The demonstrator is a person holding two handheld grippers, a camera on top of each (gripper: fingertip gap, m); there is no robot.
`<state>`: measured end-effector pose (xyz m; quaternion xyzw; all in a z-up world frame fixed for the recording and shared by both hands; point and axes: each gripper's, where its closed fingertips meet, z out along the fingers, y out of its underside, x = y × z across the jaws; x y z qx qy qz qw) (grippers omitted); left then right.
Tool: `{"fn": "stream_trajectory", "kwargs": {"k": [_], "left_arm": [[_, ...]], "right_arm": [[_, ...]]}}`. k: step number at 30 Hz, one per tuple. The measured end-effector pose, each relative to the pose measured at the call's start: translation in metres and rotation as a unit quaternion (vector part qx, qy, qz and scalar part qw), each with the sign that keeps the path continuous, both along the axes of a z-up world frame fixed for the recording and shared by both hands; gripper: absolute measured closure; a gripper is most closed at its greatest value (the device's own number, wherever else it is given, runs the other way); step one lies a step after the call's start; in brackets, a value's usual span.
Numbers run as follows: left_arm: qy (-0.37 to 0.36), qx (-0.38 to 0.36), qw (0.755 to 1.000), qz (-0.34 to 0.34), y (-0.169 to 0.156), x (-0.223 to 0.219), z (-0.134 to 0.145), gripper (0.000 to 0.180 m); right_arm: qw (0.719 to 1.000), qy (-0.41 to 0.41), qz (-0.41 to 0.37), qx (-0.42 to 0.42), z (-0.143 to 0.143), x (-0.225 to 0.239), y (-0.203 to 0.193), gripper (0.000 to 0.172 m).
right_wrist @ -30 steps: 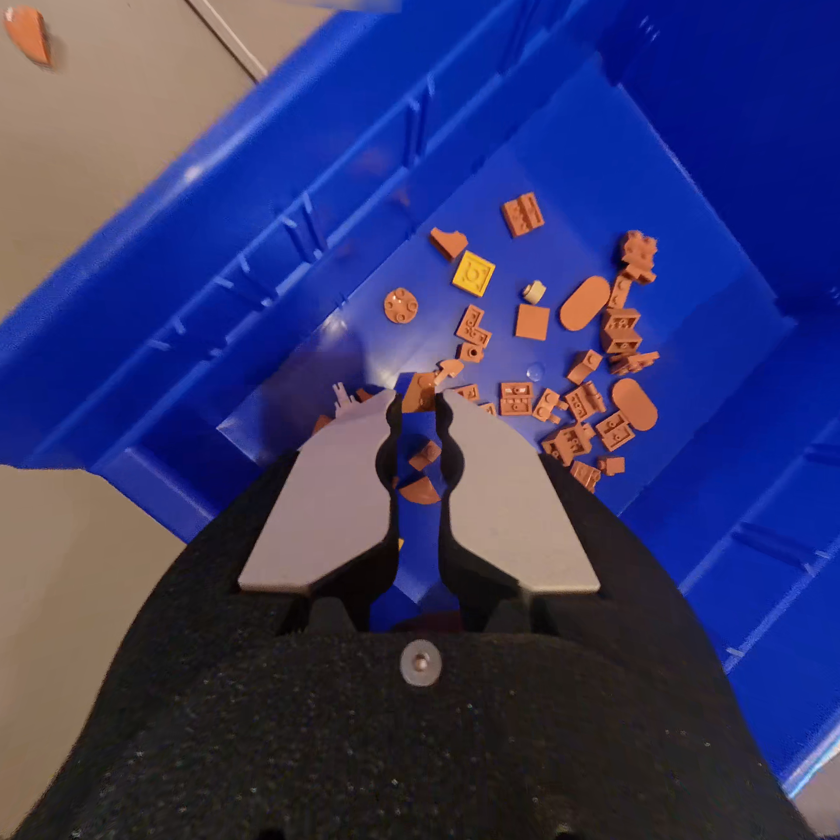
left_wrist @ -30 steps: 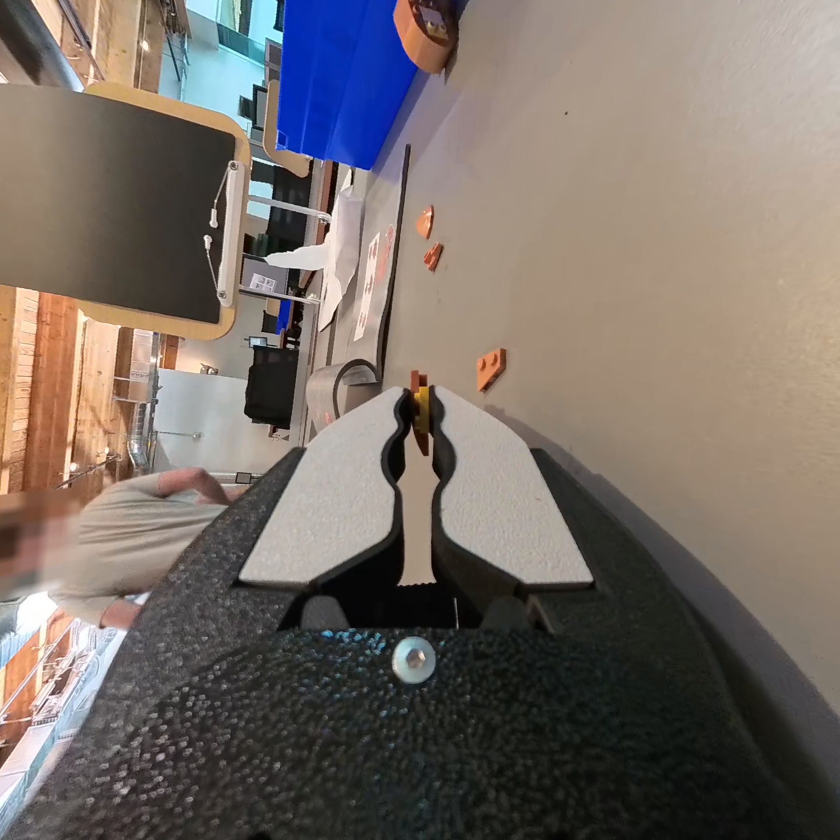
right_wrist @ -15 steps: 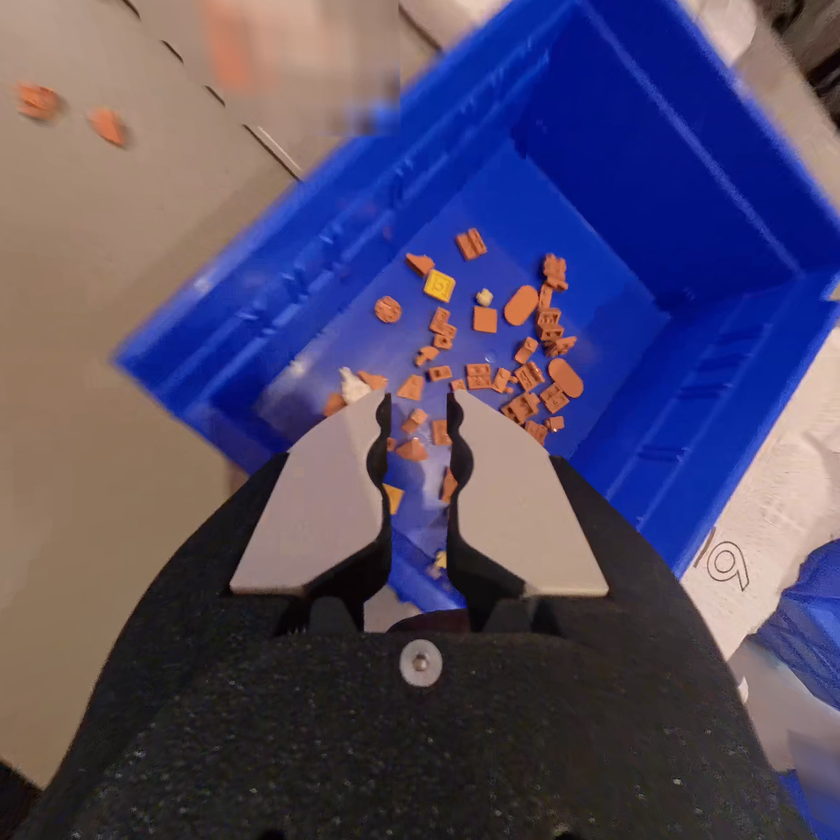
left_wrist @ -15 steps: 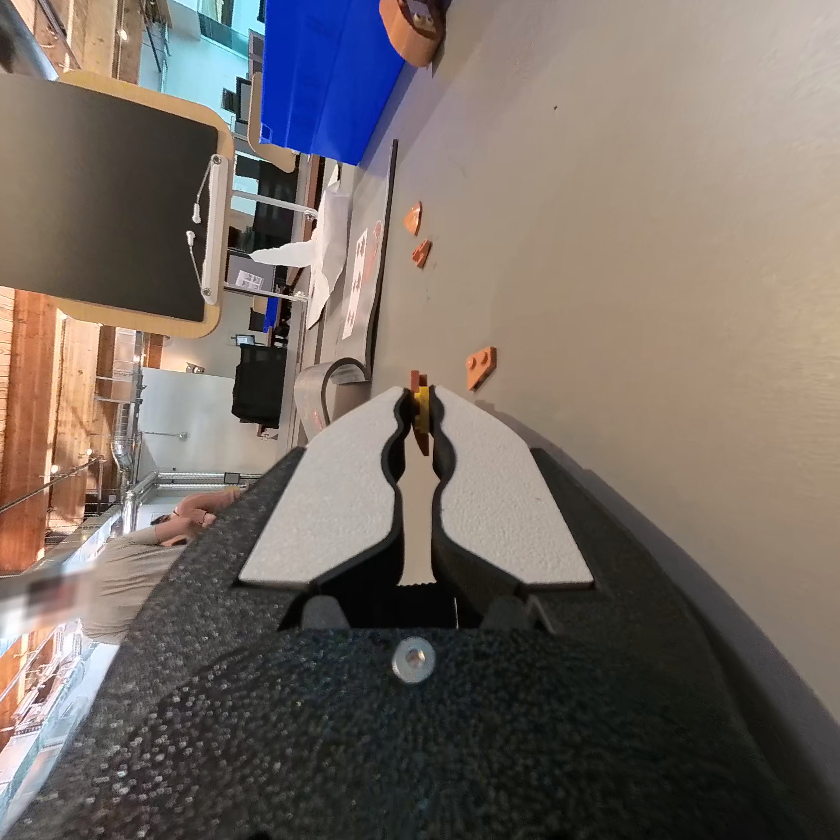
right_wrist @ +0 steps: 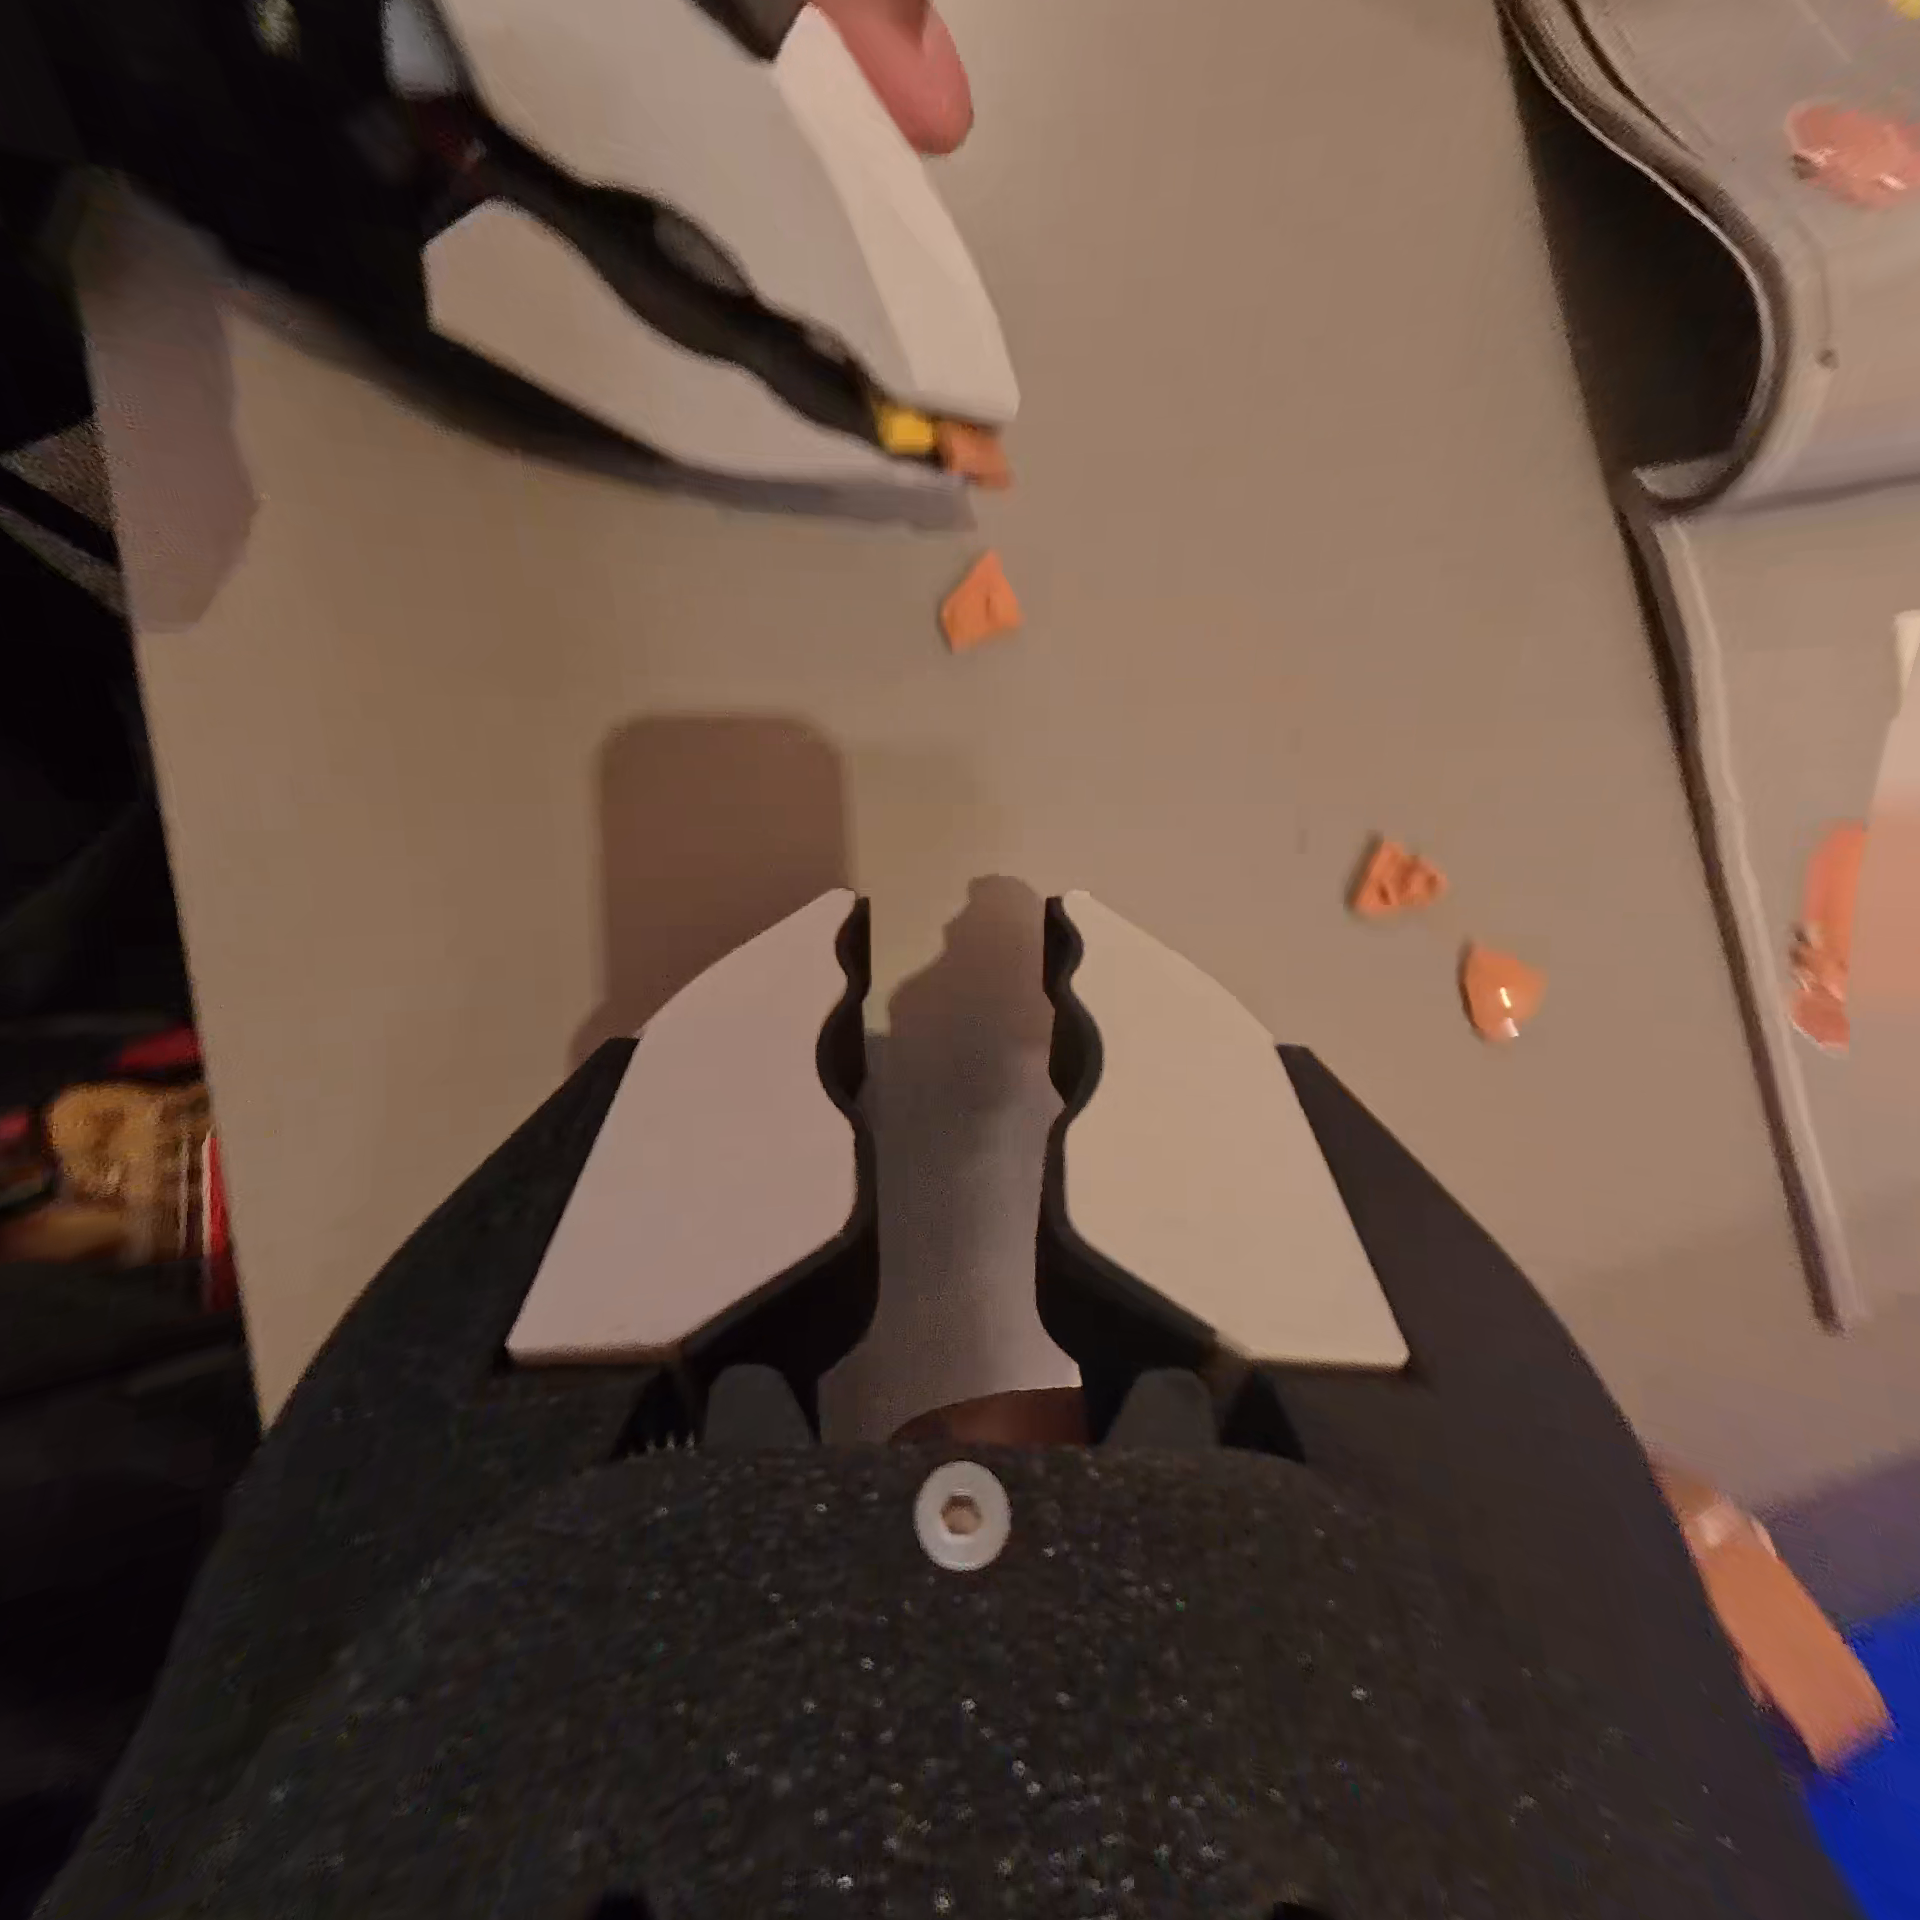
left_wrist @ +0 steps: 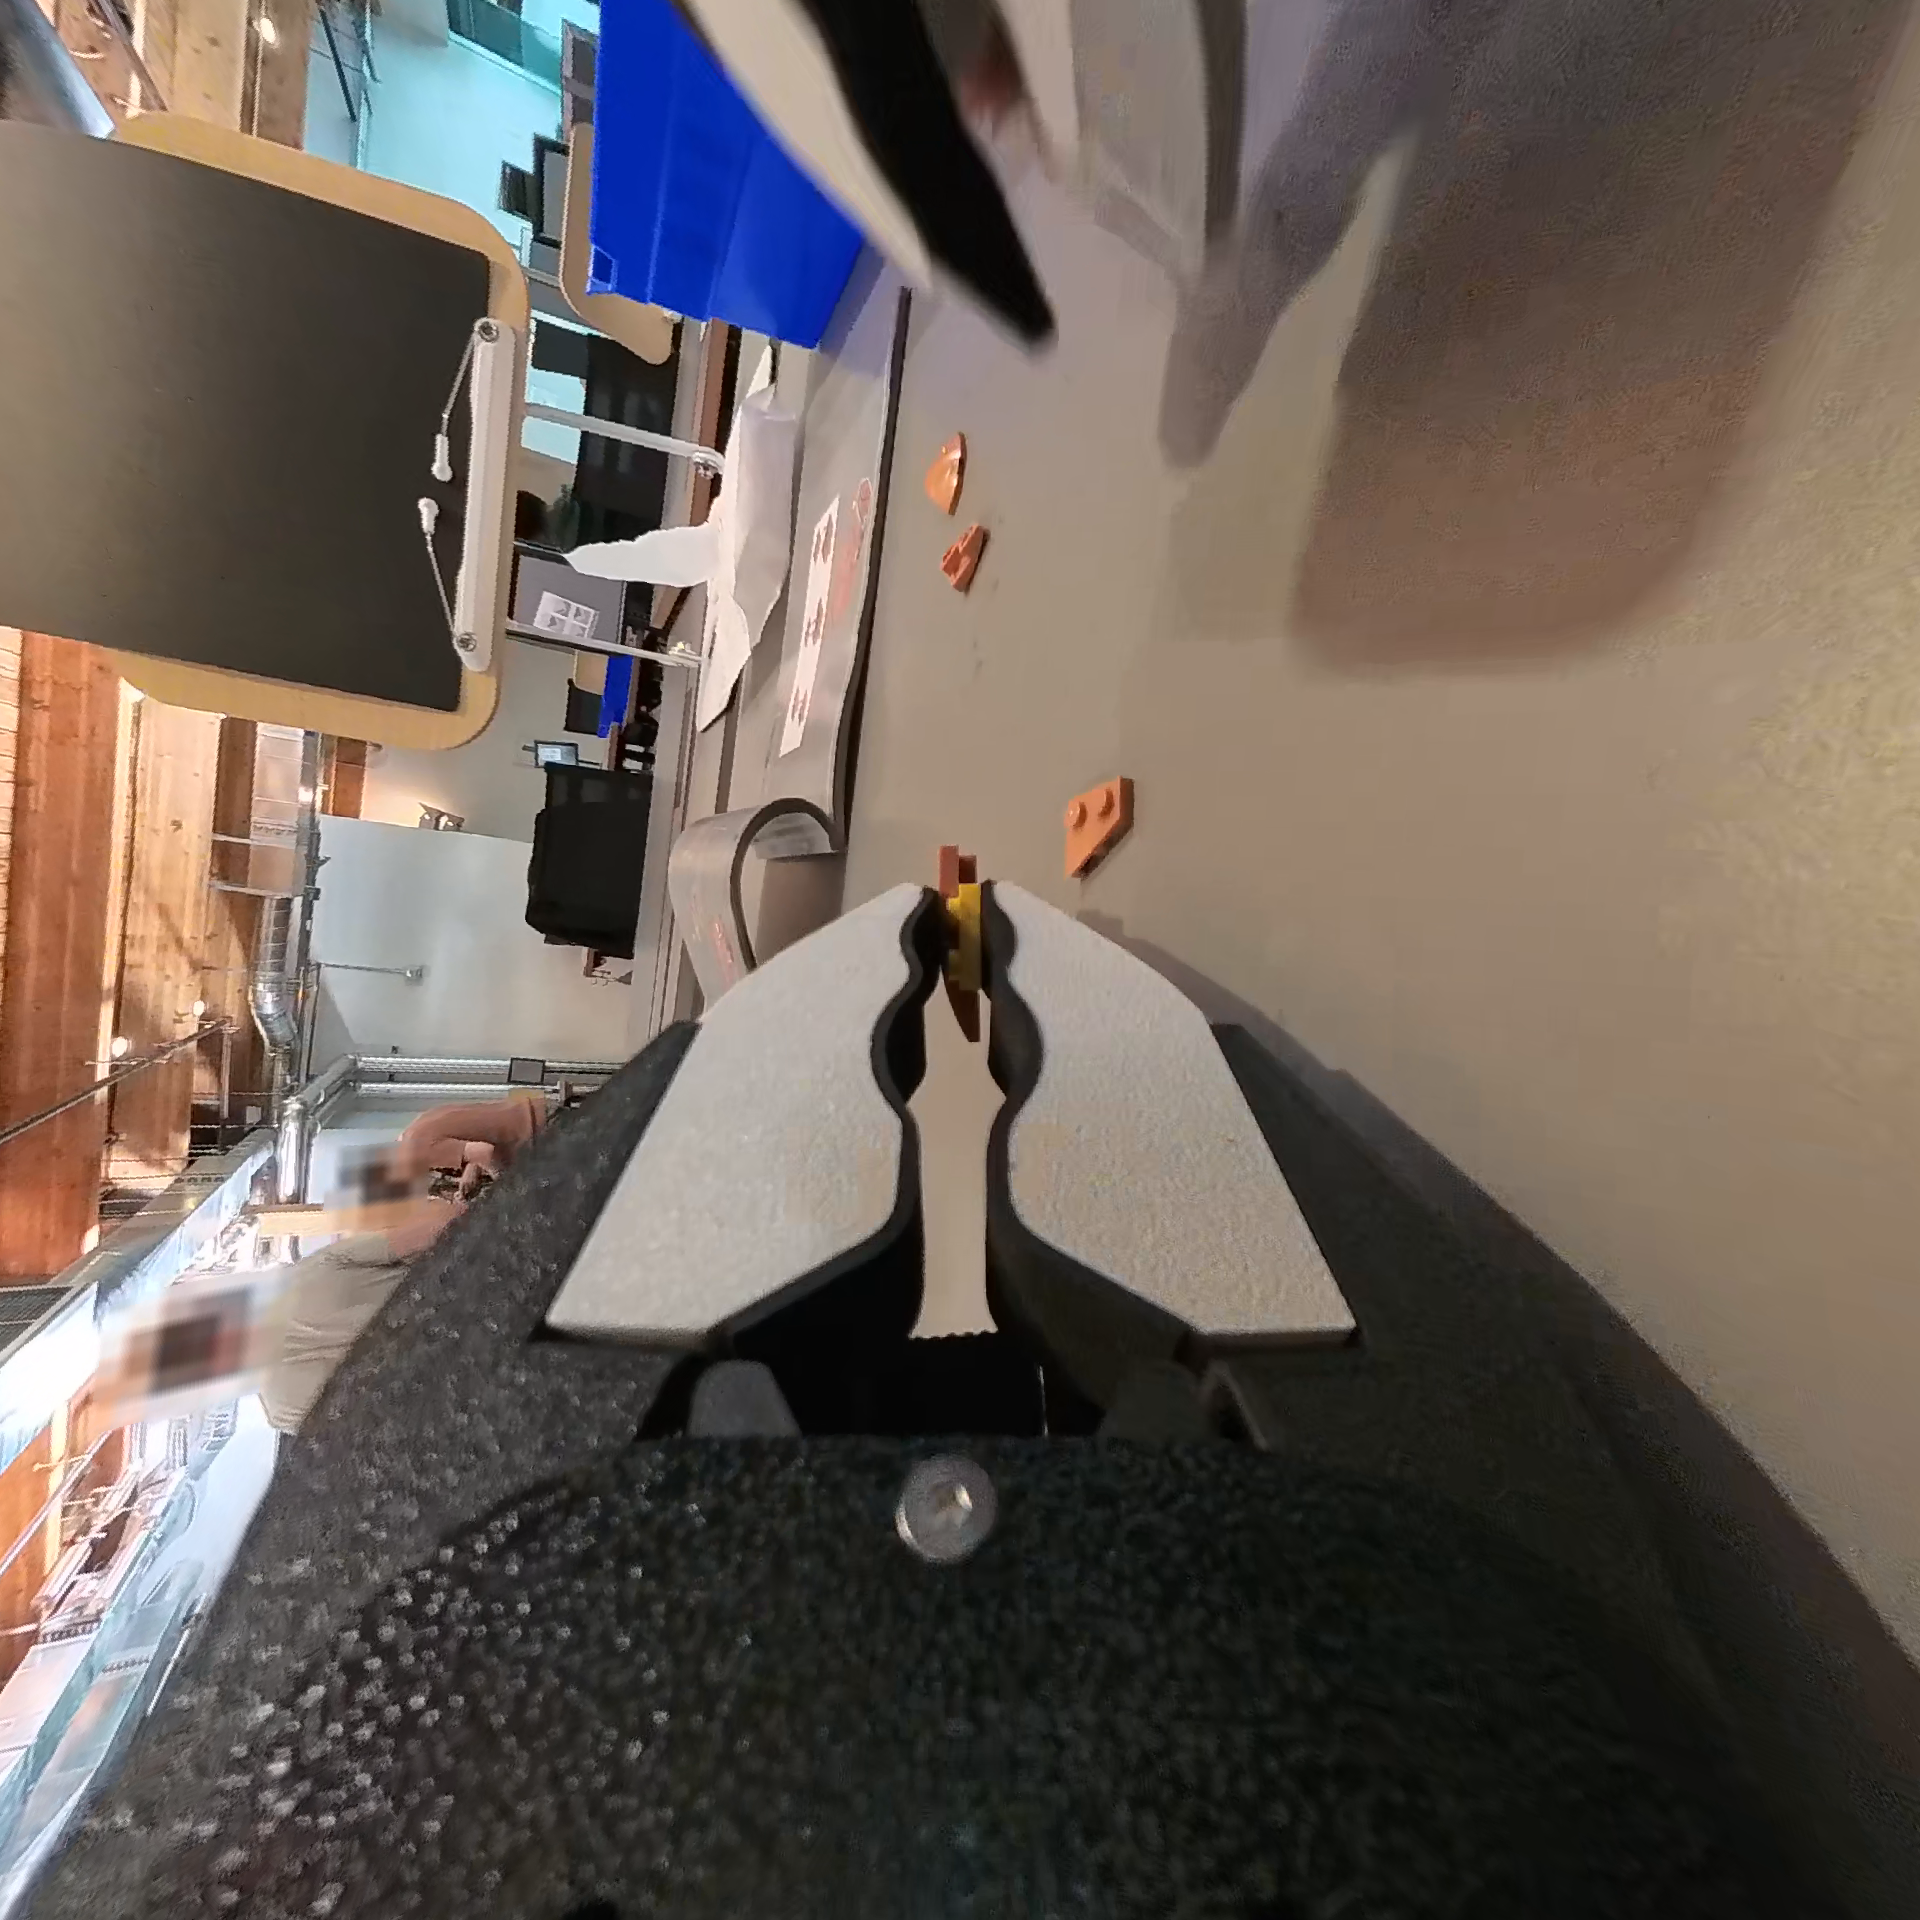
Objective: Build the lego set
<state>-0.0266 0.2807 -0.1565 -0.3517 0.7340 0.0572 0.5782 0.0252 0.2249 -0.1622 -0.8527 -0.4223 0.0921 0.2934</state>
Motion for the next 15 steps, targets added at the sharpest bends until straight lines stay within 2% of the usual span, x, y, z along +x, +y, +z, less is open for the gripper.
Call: {"fn": "stream_trajectory", "kwargs": {"k": [3,8,13,15], "left_arm": [[-0.003,-0.003,1.000,0.005,0.000,-0.002,0.000,0.174],[-0.009,-0.005,1.000,0.010,-0.003,-0.004,0.000,0.174],[-0.015,-0.003,1.000,0.022,-0.002,-0.007,0.001,0.174],[-0.017,-0.002,0.999,0.029,-0.001,-0.008,0.001,0.174]], "right_arm": [[1.000,0.016,0.000,-0.003,-0.011,-0.022,0.022,0.140],[1.000,0.008,0.002,-0.002,-0.019,-0.039,0.035,0.140],[0.999,-0.023,0.047,0.015,-0.019,-0.042,0.043,0.157],[0.995,-0.046,0.079,0.027,-0.019,-0.036,0.049,0.157]]}}
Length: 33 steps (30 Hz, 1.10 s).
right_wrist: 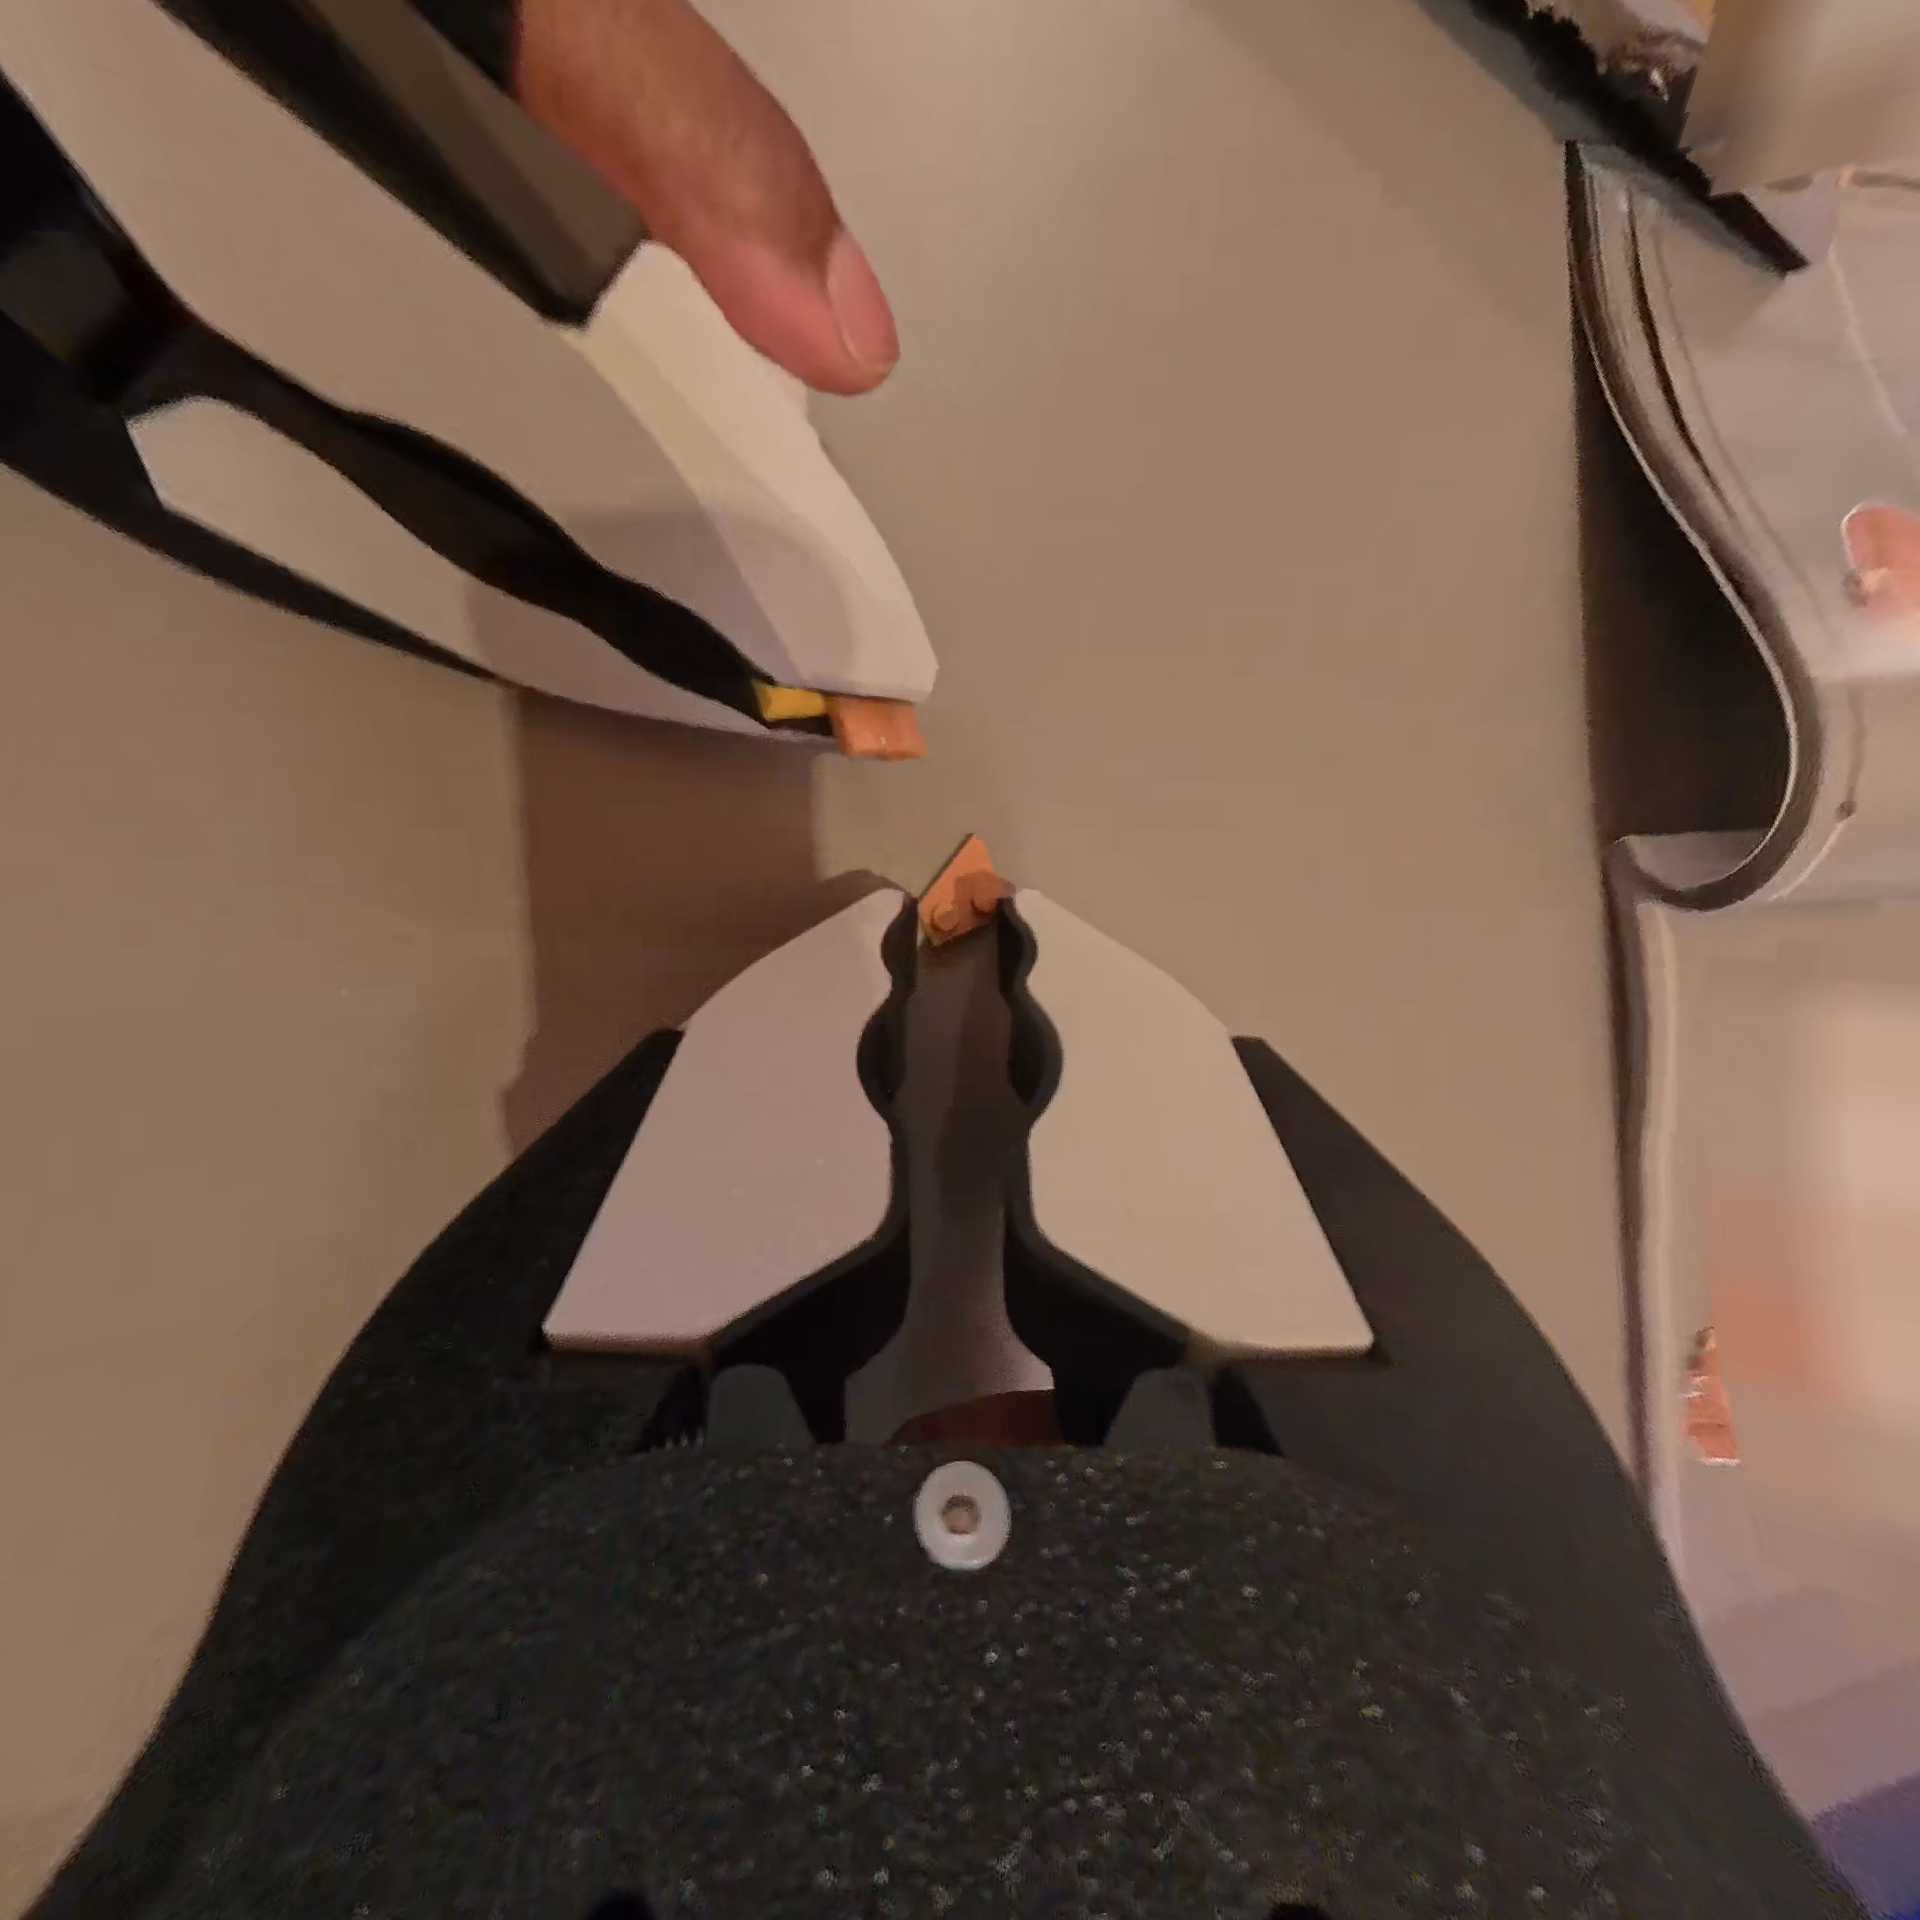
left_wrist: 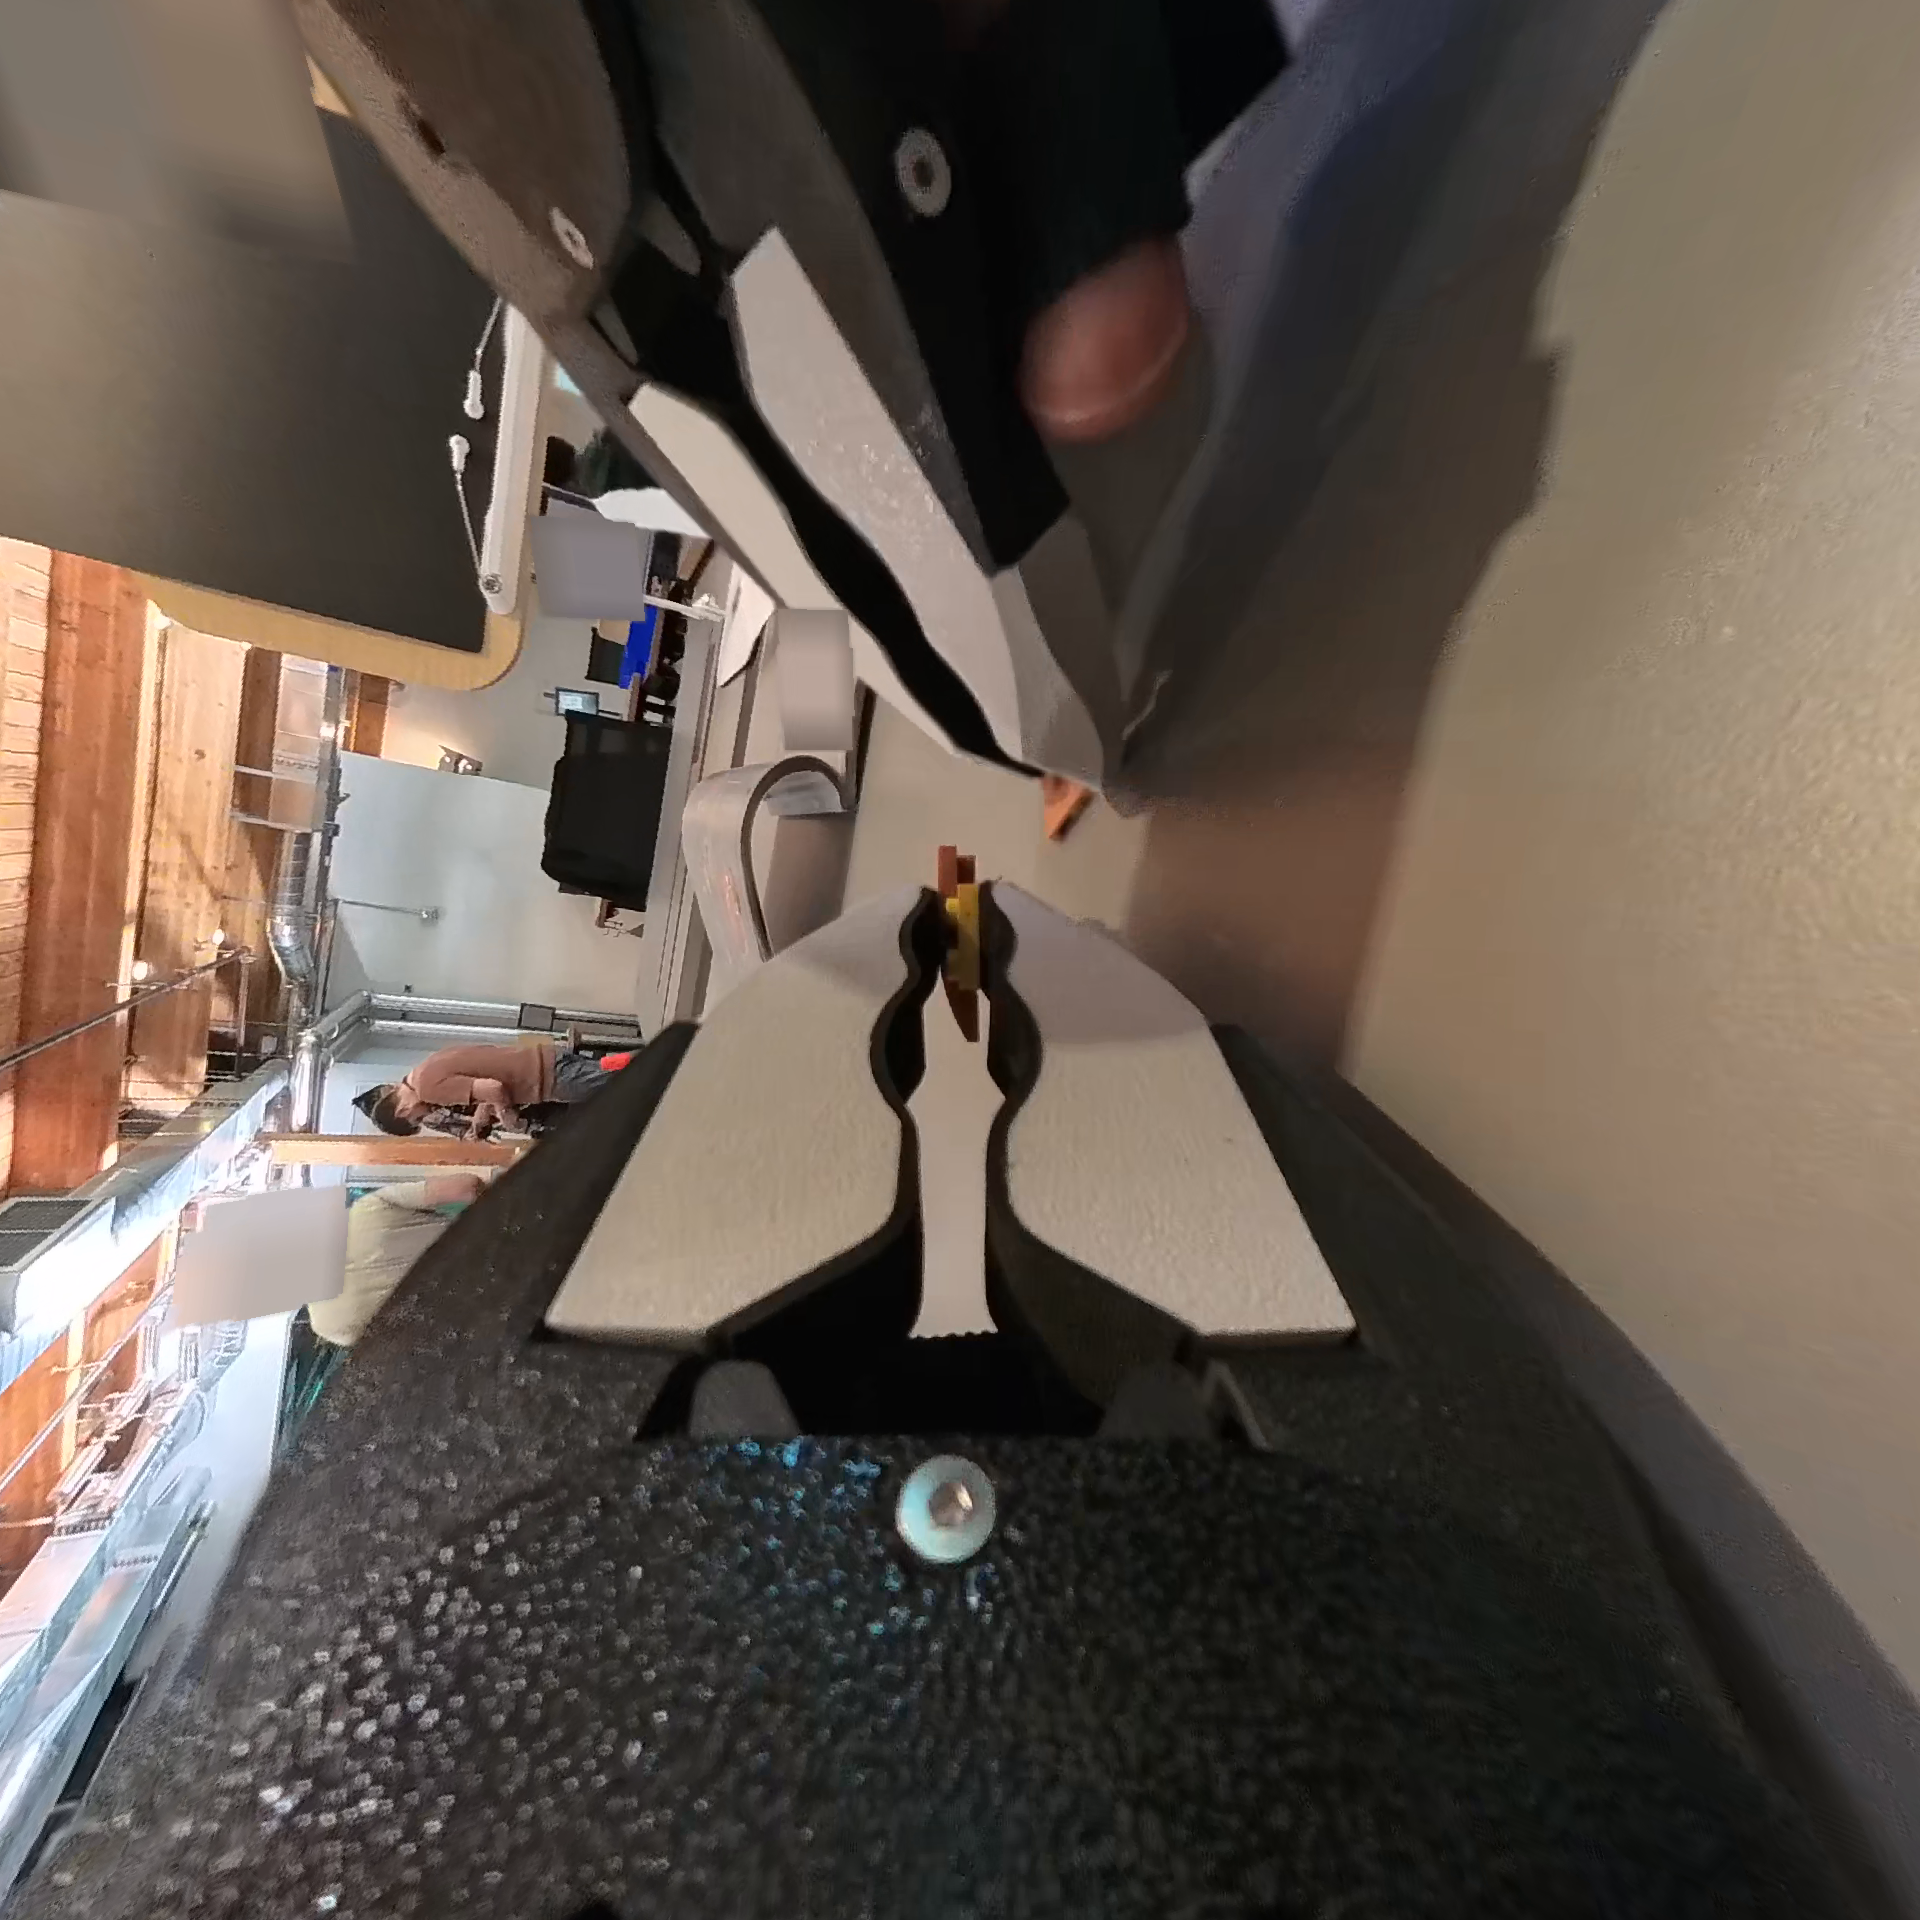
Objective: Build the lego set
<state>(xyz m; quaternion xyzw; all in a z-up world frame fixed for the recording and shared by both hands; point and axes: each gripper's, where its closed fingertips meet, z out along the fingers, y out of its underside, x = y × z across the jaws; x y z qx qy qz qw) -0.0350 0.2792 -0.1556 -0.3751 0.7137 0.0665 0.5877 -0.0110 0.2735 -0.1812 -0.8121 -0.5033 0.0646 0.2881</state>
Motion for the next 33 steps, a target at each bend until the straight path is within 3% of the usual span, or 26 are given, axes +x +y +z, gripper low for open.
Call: {"fn": "stream_trajectory", "kwargs": {"k": [5,13,19,26,33], "left_arm": [[-0.010,0.009,1.000,0.025,0.002,-0.007,0.002,0.174],[-0.014,0.010,0.999,0.033,0.008,-0.006,0.005,0.174],[0.029,0.042,0.999,-0.012,0.028,0.014,0.024,0.174],[0.089,0.099,0.988,-0.084,0.087,0.059,0.038,0.174],[0.039,0.059,0.989,-0.127,0.091,0.070,0.022,0.174]], "right_arm": [[0.997,0.001,0.071,0.006,0.000,0.007,0.002,0.157],[0.991,0.054,0.120,0.010,0.000,0.007,-0.008,0.158],[0.986,0.048,0.158,0.024,0.000,0.018,-0.017,0.165],[0.986,0.063,0.150,0.035,0.000,0.022,-0.015,0.164],[0.987,0.083,0.128,0.044,0.002,0.023,-0.009,0.164]]}}
